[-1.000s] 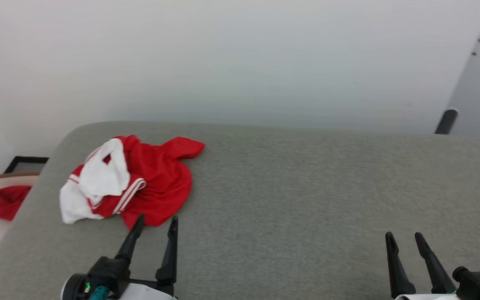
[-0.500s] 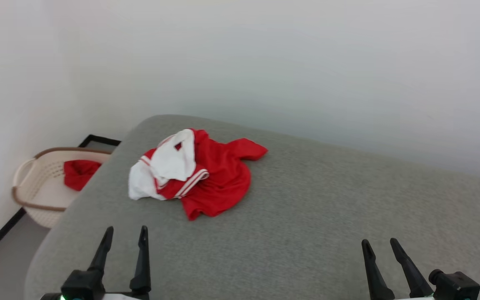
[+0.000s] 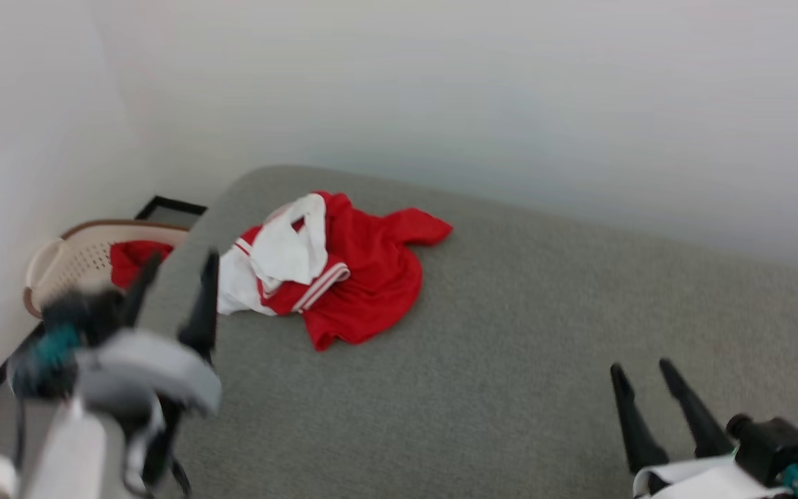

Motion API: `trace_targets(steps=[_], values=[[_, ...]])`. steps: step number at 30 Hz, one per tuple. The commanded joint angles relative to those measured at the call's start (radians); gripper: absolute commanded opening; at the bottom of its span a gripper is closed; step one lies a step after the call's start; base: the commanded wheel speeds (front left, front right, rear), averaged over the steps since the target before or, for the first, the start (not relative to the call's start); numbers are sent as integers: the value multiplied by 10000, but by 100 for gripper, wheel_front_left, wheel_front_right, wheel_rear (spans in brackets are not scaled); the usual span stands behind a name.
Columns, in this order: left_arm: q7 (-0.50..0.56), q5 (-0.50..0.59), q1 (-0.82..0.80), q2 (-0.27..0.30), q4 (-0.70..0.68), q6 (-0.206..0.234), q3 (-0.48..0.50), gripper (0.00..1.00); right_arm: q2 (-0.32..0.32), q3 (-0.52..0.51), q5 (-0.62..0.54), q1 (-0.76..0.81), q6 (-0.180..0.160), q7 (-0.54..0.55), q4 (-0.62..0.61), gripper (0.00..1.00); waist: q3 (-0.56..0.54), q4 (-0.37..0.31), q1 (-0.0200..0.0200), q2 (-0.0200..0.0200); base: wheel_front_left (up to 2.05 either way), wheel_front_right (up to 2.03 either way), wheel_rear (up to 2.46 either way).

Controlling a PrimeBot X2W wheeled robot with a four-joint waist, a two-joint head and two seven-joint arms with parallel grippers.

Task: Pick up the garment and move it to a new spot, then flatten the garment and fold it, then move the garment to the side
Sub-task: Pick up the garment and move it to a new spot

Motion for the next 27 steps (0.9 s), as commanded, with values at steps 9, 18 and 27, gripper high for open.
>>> trace_targets(steps=[9,18,27], values=[[2981,-1603,-3361,1591,1118,-108,-223,100,-355,-103,-93,-1066,4,-27,-543,100,3035,-2024,0,0,0,0,0],[6238,-2542,-5495,2633,3366,52,-350,100,-403,15,20,-1868,4,-211,-668,100,4577,-3099,0,0,0,0,0],[8817,-2782,-6401,2854,5260,972,-541,100,-422,119,143,-2260,4,-361,-741,100,5208,-3594,0,0,0,0,0]])
